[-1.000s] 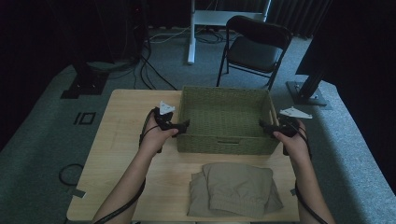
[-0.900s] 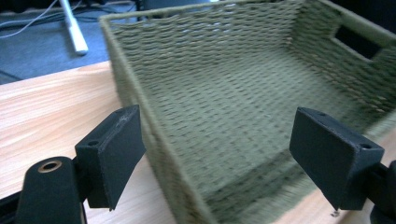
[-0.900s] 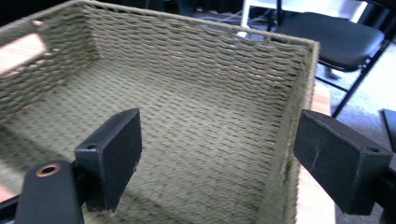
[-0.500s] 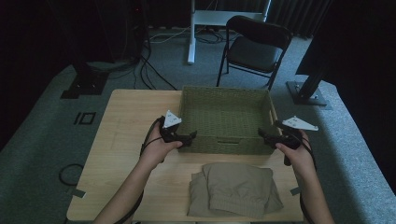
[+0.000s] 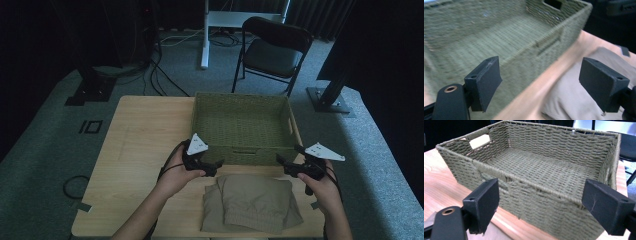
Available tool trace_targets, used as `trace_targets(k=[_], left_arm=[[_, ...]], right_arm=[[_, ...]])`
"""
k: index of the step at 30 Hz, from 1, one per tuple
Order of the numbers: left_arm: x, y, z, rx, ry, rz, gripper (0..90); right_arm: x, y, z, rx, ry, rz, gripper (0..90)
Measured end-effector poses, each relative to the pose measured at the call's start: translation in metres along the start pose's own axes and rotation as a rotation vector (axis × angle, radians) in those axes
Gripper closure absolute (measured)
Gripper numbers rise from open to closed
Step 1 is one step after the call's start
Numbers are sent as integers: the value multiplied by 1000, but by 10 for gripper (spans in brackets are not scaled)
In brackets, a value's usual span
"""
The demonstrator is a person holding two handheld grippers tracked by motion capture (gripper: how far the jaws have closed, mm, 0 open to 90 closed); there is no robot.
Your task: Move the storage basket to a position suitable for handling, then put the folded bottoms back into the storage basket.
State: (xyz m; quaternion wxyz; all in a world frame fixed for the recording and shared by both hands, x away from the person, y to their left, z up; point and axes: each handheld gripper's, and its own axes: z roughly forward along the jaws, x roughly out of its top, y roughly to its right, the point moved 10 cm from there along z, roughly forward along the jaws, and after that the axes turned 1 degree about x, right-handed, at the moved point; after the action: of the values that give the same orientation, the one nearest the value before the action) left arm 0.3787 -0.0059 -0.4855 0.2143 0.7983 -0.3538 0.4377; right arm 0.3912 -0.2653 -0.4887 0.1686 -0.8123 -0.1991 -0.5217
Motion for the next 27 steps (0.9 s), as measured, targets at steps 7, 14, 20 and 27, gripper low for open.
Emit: trace_targets(k=[7, 14, 20, 27], left_arm=[[-23, 18, 9, -42, -47, 12, 185], [-49, 29, 19, -69, -86, -3, 185], [-65, 38, 25, -102, -92, -39, 184], [-77, 44, 29, -117, -115, -56, 184]], right_arm=[[-17, -9, -7, 18, -8, 9, 143], [-49, -21, -3, 48, -68, 15, 143], [-72, -28, -1, 80, -115, 20, 142], [-86, -28, -3, 82, -140, 26, 138]])
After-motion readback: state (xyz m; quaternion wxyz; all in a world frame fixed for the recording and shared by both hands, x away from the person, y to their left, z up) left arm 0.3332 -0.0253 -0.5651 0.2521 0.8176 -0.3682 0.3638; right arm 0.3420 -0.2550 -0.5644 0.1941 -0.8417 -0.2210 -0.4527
